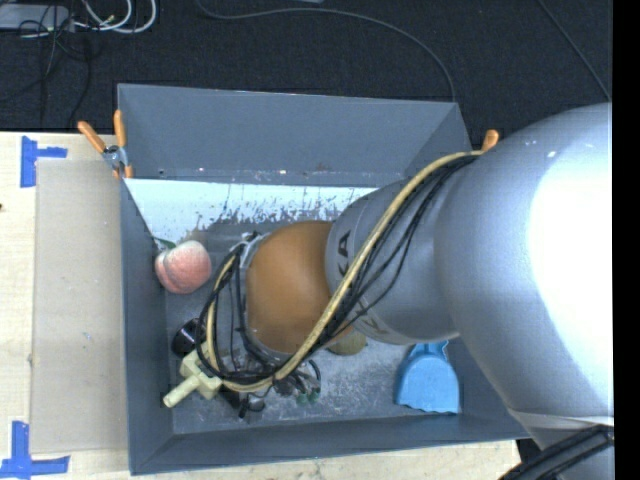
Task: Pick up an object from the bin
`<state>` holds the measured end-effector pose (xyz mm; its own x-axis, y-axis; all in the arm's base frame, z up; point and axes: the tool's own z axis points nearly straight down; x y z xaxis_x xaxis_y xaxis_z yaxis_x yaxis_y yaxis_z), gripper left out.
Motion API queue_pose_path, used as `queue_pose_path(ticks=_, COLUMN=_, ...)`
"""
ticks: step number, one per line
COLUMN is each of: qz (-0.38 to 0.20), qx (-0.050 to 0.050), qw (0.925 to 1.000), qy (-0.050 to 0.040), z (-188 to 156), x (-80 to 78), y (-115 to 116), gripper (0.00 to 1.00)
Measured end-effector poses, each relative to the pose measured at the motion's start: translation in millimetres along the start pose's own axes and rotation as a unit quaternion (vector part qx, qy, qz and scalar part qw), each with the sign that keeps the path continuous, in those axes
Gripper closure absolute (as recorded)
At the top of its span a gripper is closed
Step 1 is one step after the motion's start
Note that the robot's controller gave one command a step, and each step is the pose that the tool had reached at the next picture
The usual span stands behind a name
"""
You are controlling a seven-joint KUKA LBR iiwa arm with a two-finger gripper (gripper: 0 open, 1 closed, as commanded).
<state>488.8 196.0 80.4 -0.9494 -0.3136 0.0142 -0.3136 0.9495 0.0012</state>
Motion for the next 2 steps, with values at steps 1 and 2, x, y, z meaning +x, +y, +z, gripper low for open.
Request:
queue_pose_path(ticks=1, qz=0.000, qx=0.000, qw=1.0000, qy=-0.0006, z=-15, x=0.1, y=0, gripper=1.00)
queue_pose_path(ticks=2, qz=0.000, qx=0.000, qw=1.0000, qy=-0.0012, z=-29, x=-0.4, y=0, gripper=1.00)
